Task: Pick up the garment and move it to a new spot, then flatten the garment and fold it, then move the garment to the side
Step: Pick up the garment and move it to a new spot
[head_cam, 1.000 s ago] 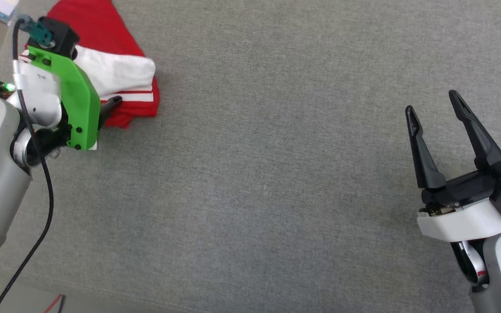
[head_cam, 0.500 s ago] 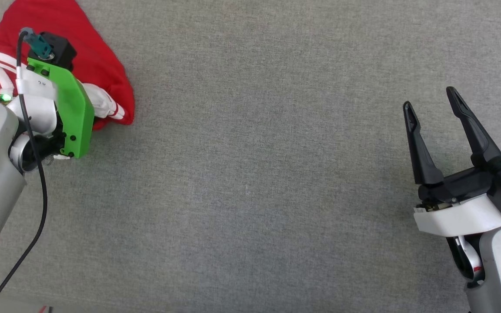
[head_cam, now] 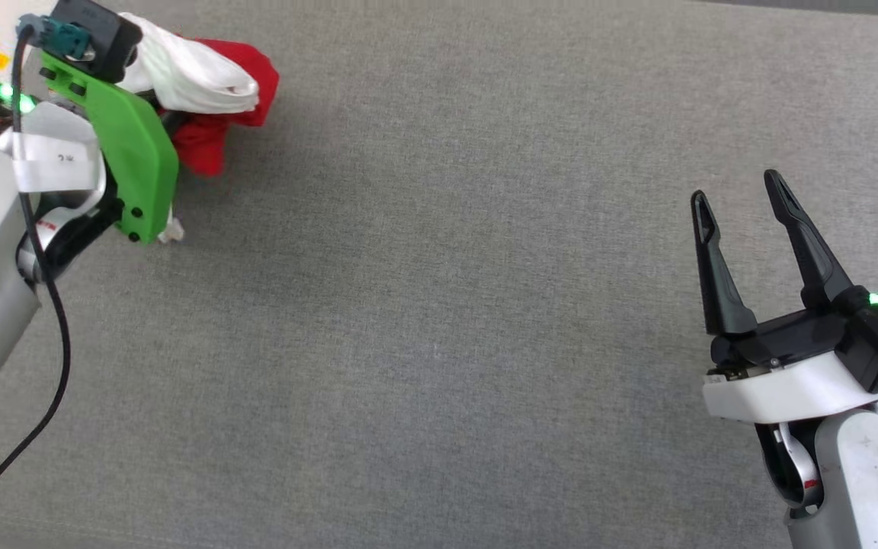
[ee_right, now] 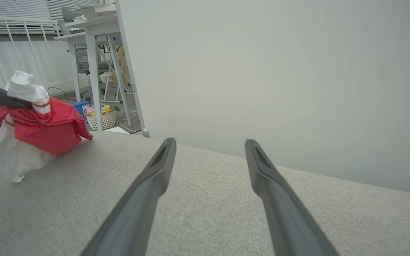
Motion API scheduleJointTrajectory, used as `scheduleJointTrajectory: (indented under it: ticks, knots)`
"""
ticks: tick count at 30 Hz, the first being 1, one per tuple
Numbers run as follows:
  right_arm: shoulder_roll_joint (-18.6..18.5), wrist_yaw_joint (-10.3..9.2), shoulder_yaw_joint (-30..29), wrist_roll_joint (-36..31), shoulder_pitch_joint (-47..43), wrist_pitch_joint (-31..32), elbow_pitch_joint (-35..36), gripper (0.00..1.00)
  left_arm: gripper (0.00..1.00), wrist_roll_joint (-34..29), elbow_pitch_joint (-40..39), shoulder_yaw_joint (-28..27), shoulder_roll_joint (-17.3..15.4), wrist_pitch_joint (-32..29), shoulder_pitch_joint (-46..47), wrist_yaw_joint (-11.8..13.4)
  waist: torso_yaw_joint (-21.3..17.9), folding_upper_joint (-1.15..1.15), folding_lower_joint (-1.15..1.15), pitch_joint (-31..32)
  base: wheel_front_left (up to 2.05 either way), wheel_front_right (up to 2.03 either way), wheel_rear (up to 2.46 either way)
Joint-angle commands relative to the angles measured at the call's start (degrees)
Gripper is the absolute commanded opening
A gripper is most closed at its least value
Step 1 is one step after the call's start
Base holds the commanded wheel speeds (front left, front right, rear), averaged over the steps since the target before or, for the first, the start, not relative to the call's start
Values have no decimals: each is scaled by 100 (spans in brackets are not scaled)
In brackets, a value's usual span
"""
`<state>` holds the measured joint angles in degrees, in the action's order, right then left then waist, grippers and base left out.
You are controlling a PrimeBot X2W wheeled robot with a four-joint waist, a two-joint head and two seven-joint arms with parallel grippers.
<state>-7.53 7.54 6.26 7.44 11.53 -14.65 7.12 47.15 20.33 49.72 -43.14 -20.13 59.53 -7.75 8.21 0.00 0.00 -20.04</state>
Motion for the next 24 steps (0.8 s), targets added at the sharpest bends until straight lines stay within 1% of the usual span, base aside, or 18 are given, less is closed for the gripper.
scheduleJointTrajectory:
  ticks: [1,6,10,13,16,19,21,24]
  knots:
    - [29,-5,-9,45,-77,-35,-1,100,0,-139,-167,81,51,12,135,27,-208,0,0,215,0,0,0]
    - [150,-5,-15,54,-66,-35,20,100,0,-405,-688,347,332,-5,228,34,-566,0,0,219,0,0,0]
    - [236,-5,-51,52,-49,-35,57,100,0,-595,-938,650,779,-19,283,34,-902,0,0,111,0,0,0]
    - [288,-5,-137,45,-10,-35,109,100,0,-757,-944,908,1245,48,373,32,-1132,0,0,-51,0,0,0]
    - [328,-5,-238,37,46,-35,157,100,0,-867,-741,1175,1766,184,472,30,-1316,0,0,-253,0,0,0]
    - [357,-5,-320,18,77,-35,187,100,0,-912,-368,1597,2342,370,528,29,-1461,0,0,-443,0,0,0]
    - [374,-5,-388,3,100,-35,208,100,0,-926,-60,1876,2669,508,539,28,-1531,0,0,-562,0,0,0]
    - [397,-5,-433,-2,158,-35,247,100,0,-815,421,2115,3072,720,461,28,-1621,0,0,-723,0,0,0]
